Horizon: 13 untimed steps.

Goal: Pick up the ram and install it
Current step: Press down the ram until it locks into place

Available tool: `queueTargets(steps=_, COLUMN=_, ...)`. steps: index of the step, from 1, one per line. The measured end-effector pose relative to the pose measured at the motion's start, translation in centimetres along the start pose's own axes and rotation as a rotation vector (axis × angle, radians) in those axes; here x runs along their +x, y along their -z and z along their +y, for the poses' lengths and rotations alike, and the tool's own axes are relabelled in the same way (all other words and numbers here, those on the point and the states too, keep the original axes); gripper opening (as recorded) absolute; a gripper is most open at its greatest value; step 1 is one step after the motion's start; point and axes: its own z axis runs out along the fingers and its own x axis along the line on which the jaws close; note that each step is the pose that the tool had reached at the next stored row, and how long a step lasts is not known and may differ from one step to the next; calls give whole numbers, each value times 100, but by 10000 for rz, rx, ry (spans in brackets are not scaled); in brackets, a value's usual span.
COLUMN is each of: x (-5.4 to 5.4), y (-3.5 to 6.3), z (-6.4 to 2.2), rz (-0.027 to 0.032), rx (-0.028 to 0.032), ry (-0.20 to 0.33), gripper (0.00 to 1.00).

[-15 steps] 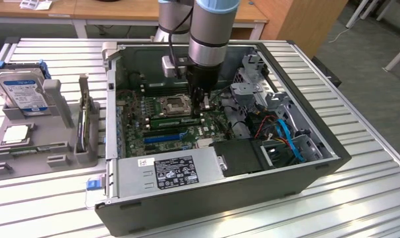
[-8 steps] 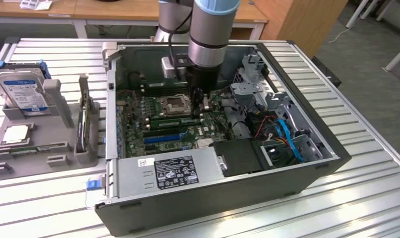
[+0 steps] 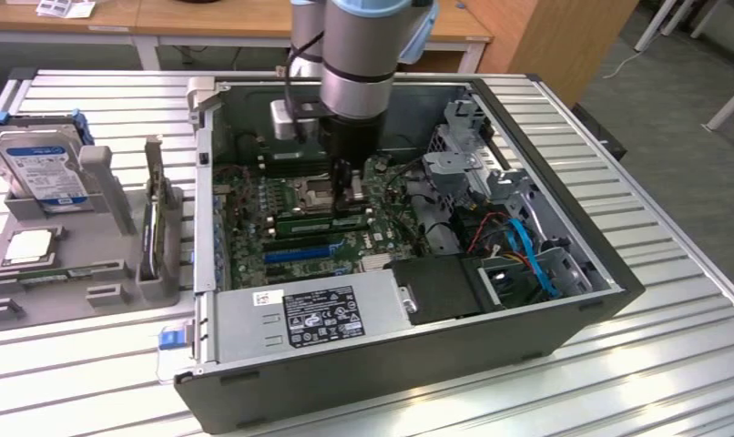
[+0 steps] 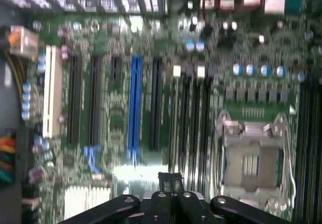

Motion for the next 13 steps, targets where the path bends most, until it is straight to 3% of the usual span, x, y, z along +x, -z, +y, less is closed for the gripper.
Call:
queueTargets(steps=6, x=-6, y=-1, z=233, rz=38, rx=0, ry=0, gripper=11)
queueTargets(steps=13, x=-9, y=-1, z=374, rz=39, rx=0, ry=0, gripper=11)
